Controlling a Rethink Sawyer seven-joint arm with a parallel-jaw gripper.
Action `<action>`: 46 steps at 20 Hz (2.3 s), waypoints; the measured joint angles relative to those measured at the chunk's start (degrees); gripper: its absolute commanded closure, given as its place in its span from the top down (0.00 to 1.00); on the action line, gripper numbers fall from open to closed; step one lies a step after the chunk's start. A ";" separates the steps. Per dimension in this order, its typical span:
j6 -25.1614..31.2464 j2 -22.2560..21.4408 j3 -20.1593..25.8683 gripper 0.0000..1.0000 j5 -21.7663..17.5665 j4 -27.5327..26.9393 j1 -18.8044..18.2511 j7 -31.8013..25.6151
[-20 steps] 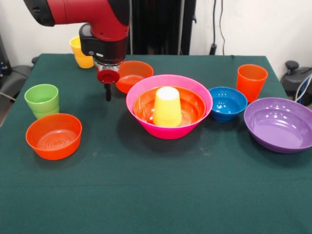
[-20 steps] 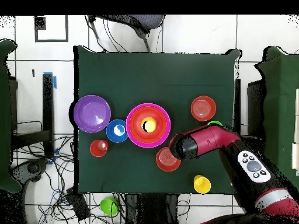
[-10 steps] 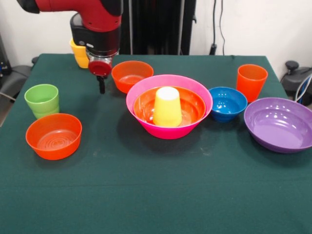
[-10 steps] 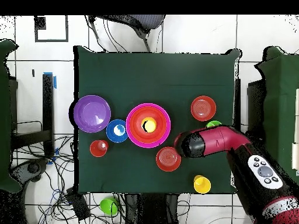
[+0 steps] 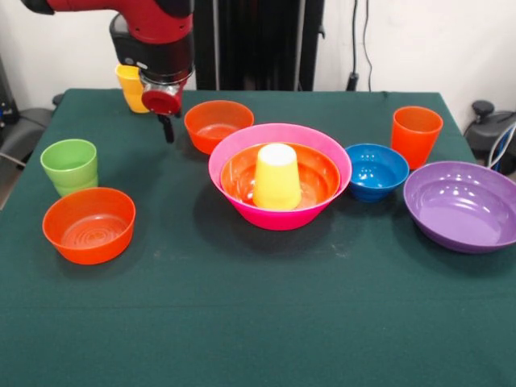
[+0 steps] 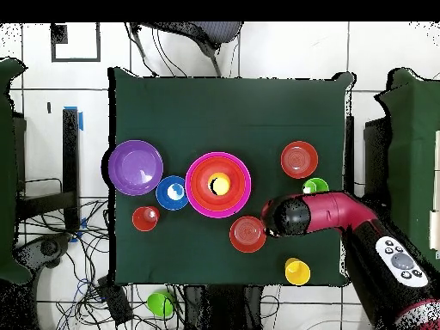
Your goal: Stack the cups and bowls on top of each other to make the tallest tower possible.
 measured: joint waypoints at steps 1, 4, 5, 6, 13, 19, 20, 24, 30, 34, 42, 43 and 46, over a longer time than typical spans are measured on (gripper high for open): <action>0.01 0.08 0.00 1.00 0.29 0.17 -0.24 0.00; 0.00 0.74 0.00 1.00 1.21 0.82 -1.26 0.00; 0.01 1.02 0.00 1.00 1.33 0.97 -1.54 0.00; 0.00 1.46 0.12 1.00 1.51 1.30 -2.03 0.00; -1.24 -0.99 5.57 1.00 4.76 7.39 -6.73 0.00; -9.29 -5.71 14.22 1.00 7.84 14.87 -10.53 0.00; -10.36 -6.12 15.27 1.00 8.27 15.61 -10.97 0.00; -17.69 -8.81 23.15 1.00 11.49 20.58 -14.39 0.01; -24.29 -10.99 29.10 1.00 13.58 24.38 -15.94 0.01; -29.33 -11.09 28.80 1.00 13.56 24.88 -13.32 0.41; -39.29 -11.05 27.13 1.00 13.57 24.86 -5.01 1.87; -40.26 -11.05 26.52 1.00 13.58 24.83 -3.89 2.03; -44.06 -10.94 22.57 1.00 13.61 24.29 1.92 3.41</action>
